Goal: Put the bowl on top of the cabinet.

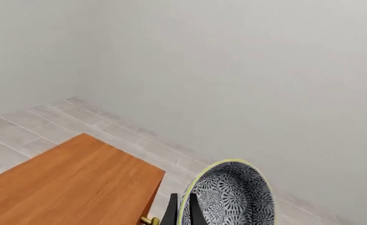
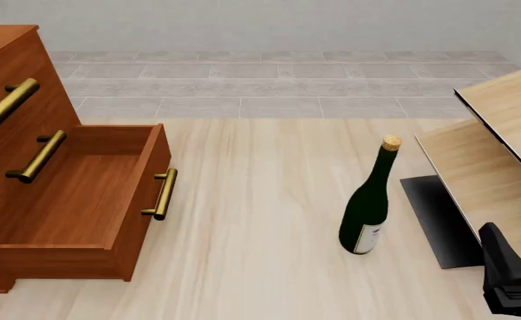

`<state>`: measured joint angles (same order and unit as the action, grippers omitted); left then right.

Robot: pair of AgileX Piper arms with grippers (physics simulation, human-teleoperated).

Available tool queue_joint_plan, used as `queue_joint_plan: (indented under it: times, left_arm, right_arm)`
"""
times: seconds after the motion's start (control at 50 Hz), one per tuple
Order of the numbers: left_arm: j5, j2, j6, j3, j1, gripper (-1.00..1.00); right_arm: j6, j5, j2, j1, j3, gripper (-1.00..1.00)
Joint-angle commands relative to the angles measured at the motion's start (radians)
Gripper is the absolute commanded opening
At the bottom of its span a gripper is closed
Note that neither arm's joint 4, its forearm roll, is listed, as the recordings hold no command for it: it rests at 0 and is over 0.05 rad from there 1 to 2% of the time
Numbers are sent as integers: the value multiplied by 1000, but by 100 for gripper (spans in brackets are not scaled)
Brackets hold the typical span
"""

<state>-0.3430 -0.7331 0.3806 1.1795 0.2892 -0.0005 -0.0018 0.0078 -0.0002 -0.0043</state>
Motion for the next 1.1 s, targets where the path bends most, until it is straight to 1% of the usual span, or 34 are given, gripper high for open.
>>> queue_joint_plan:
  times: [0.02, 0.06, 0.08, 0.1, 0.12, 0.14, 0.2, 0.22, 0.24, 0.26, 0.32, 0.34, 0.36, 0.38, 0.44, 0.48, 0.52, 0.54, 0.58, 0.6, 0.78, 0.82, 0.86, 1.1]
  left_arm:
    - [-53, -3, 73, 28, 80, -100]
    - [-67, -8, 103, 32, 109, -100]
    - [-68, -9, 106, 32, 106, -100]
    - [-82, -14, 96, 35, 134, -100]
    - [-98, -36, 126, 31, 120, -100]
    - [-107, -46, 141, 29, 130, -100]
    - [-98, -43, 158, 19, 138, -100]
    - [-106, -52, 182, 17, 144, -100]
    - [-102, -45, 175, 23, 151, -100]
    - [-111, -53, 198, 24, 160, -100]
    - [-109, -57, 200, 31, 175, -100]
    - [-118, -69, 218, 29, 186, -100]
    - [-112, -66, 209, 34, 188, -100]
    - [-110, -66, 215, 33, 202, -100]
    - [-115, -75, 222, 32, 197, -100]
    - [-113, -75, 208, 32, 233, -100]
    - [-118, -88, 227, 27, 235, -100]
    - [-111, -80, 216, 30, 265, -100]
    - [-112, -92, 222, 36, 270, -100]
    - [-108, -89, 216, 39, 287, -100]
    - [-86, -109, 207, 27, 312, -100]
    - [-95, -135, 206, 20, 318, -100]
    - [-79, -124, 196, 17, 333, -100]
    - [-61, -160, 182, 0, 357, -100]
  right_arm:
    - [0, 0, 0, 0, 0, 100]
    - [0, 0, 0, 0, 0, 100]
    - [0, 0, 0, 0, 0, 100]
    - [0, 0, 0, 0, 0, 100]
    - [0, 0, 0, 0, 0, 100]
    - [0, 0, 0, 0, 0, 100]
    - [0, 0, 0, 0, 0, 100]
    - [0, 0, 0, 0, 0, 100]
    - [0, 0, 0, 0, 0, 100]
    - [0, 0, 0, 0, 0, 100]
    - [0, 0, 0, 0, 0, 100]
    - [0, 0, 0, 0, 0, 100]
    - [0, 0, 0, 0, 0, 100]
    - [0, 0, 0, 0, 0, 100]
    - [0, 0, 0, 0, 0, 100]
    - [0, 0, 0, 0, 0, 100]
    - [0, 0, 0, 0, 0, 100]
    - [0, 0, 0, 0, 0, 100]
    - [0, 0, 0, 0, 0, 100]
    - [0, 0, 0, 0, 0, 100]
    - [0, 0, 0, 0, 0, 100]
    - [0, 0, 0, 0, 0, 100]
    - [0, 0, 0, 0, 0, 100]
    - [0, 0, 0, 0, 0, 100]
